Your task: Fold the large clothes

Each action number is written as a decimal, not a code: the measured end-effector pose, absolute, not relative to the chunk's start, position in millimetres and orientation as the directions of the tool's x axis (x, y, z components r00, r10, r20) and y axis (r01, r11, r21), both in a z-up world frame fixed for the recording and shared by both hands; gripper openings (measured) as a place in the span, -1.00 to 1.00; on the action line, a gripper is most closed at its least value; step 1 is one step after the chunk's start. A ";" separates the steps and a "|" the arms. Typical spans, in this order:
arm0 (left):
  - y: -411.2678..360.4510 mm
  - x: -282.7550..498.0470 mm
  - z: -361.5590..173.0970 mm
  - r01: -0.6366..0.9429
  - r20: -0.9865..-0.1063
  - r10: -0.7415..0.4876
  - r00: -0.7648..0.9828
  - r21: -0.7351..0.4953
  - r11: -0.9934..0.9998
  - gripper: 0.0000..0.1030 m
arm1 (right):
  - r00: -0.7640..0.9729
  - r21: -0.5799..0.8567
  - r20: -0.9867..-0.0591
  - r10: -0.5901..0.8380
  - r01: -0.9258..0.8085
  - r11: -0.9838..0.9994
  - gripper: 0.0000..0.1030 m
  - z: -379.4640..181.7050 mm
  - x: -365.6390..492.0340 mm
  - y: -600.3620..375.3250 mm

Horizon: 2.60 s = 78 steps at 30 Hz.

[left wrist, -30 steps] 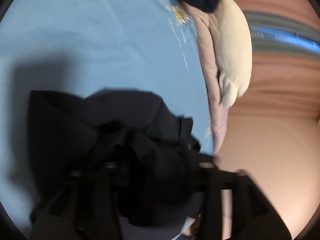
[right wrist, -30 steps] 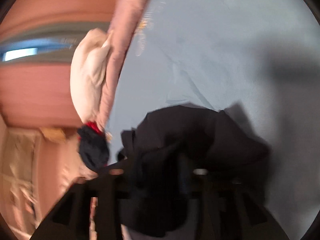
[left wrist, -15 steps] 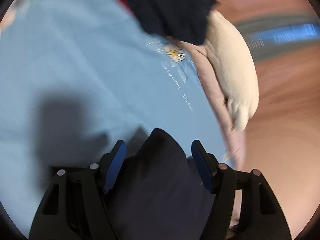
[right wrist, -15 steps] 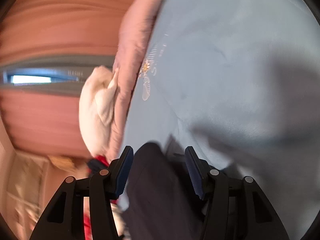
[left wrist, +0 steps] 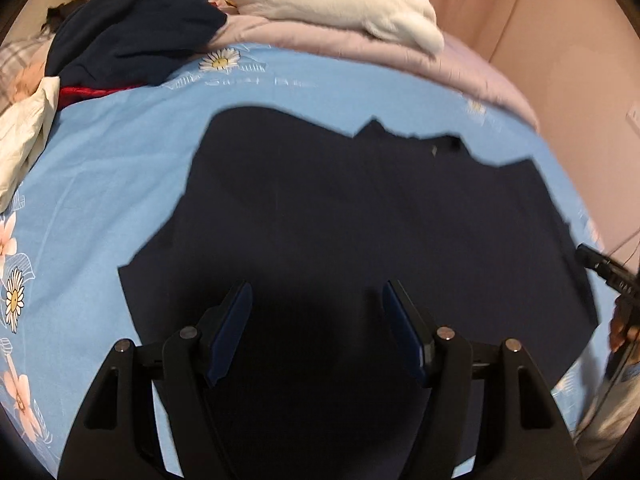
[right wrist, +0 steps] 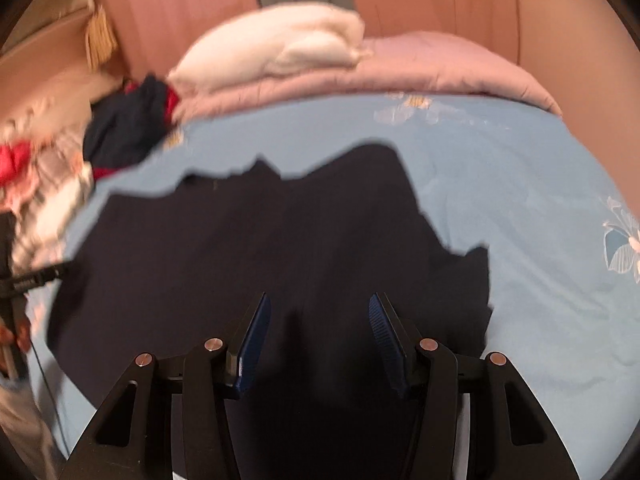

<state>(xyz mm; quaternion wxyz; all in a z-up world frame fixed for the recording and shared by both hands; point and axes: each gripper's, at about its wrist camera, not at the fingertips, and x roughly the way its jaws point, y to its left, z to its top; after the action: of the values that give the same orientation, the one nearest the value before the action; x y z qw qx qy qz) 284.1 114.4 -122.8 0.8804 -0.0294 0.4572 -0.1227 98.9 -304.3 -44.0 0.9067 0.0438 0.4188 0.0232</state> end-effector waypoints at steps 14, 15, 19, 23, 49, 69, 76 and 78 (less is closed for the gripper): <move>171.6 258.8 -116.8 0.025 -0.770 -0.329 0.547 -0.378 0.926 0.37 | 0.664 0.107 -0.747 0.033 0.071 0.992 -0.03 -34.1 76.0 -310.4; 182.2 248.5 -113.6 0.012 -0.756 -0.335 0.562 -0.398 0.917 0.42 | 0.677 0.099 -0.736 0.028 0.067 0.993 -0.02 -29.9 67.9 -307.4; 223.1 198.8 -117.4 -0.063 -0.722 -0.349 0.598 -0.476 0.877 0.59 | 0.698 0.095 -0.715 0.040 0.040 0.995 -0.02 -25.5 40.3 -294.7; 243.4 163.7 -140.9 -0.105 -0.679 -0.443 0.586 -0.605 0.789 0.59 | 0.698 0.100 -0.713 0.059 0.018 0.995 -0.02 -36.8 24.3 -281.7; 258.5 270.8 -175.6 -0.061 -0.516 -0.716 0.470 -0.828 0.557 0.62 | 0.639 0.171 -0.734 0.229 -0.153 0.973 -0.01 -42.1 69.7 -183.2; 219.3 309.5 -160.4 0.041 -0.615 -0.637 0.464 -0.704 0.709 -0.49 | 0.561 0.102 -0.818 0.123 -0.069 0.992 -0.35 -74.1 224.3 -120.5; 204.2 301.8 -132.0 0.077 -0.626 -0.607 0.490 -0.663 0.745 -0.64 | 0.551 0.129 -0.821 0.153 -0.083 0.988 -0.38 -59.2 209.6 -125.4; 200.2 298.7 -122.2 0.095 -0.627 -0.600 0.497 -0.648 0.756 -0.67 | 0.586 0.162 -0.782 0.213 -0.140 0.977 -0.38 -42.7 178.5 -126.2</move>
<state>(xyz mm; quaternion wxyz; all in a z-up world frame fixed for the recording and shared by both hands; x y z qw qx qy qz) 298.7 200.2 -122.2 0.8194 -0.2776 0.4546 -0.2119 178.5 -126.2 -42.7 0.8895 0.0414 0.4441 0.0991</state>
